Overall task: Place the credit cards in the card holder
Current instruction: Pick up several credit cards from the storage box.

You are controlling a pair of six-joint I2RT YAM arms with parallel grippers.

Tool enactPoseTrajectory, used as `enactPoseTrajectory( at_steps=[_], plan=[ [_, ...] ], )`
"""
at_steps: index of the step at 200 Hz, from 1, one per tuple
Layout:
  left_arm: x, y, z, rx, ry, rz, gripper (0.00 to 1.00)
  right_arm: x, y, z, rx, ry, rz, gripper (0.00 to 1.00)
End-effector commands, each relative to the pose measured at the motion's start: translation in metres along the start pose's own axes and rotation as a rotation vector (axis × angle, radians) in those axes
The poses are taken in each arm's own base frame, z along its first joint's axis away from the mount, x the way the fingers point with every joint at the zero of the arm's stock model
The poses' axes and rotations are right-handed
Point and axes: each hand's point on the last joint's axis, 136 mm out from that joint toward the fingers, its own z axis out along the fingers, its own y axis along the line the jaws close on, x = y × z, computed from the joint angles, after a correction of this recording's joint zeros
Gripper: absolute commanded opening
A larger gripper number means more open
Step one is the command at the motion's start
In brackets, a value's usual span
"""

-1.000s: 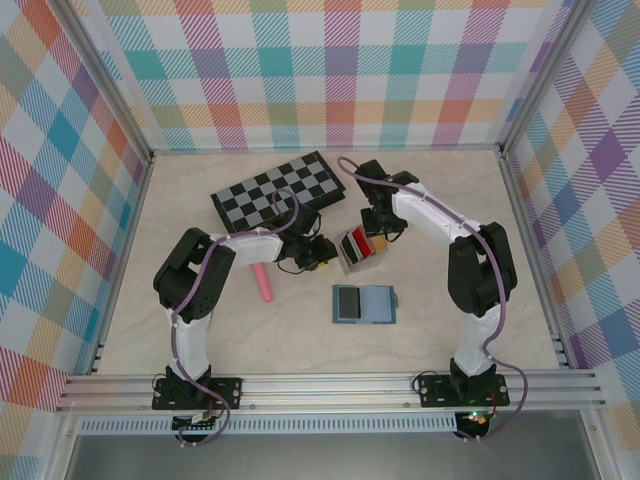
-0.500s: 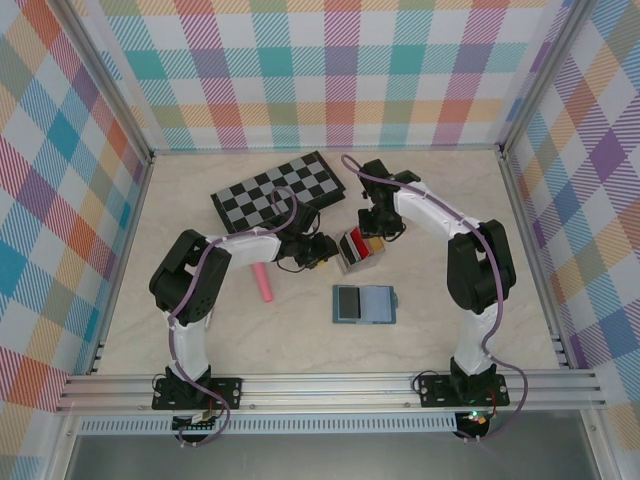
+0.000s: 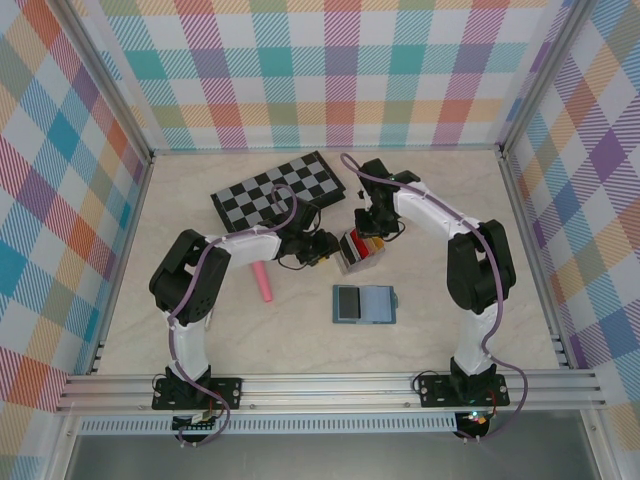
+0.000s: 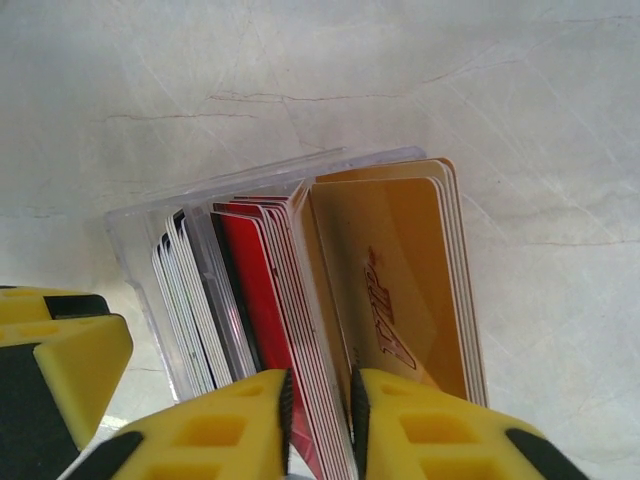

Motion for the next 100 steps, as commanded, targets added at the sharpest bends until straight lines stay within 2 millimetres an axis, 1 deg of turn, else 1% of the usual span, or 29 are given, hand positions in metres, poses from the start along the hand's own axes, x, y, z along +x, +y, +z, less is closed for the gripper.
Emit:
enactPoseTrajectory(
  at_steps=[1, 32, 48, 65, 91, 100],
  plan=[
    [-0.005, -0.018, -0.007, 0.047, -0.012, 0.015, 0.38, 0.001, 0.003, -0.001, -0.018, 0.005, 0.000, 0.24],
    [-0.004, -0.015, -0.007, 0.043, -0.011, 0.009, 0.38, 0.003, 0.004, 0.004, -0.016, 0.032, 0.000, 0.27],
    [-0.003, -0.014, -0.008, 0.042, -0.011, 0.009, 0.38, 0.002, 0.002, 0.007, -0.004, 0.036, 0.001, 0.27],
    [-0.003, -0.014, -0.008, 0.040, -0.011, 0.010, 0.38, 0.000, -0.001, 0.004, 0.012, 0.023, 0.011, 0.22],
    [-0.003, -0.015, -0.011, 0.041, -0.016, 0.011, 0.38, -0.005, 0.002, -0.008, -0.003, -0.013, 0.006, 0.17],
    [-0.003, -0.015, -0.012, 0.042, -0.017, 0.013, 0.38, -0.007, 0.002, -0.012, -0.008, -0.021, 0.006, 0.12]
  ],
)
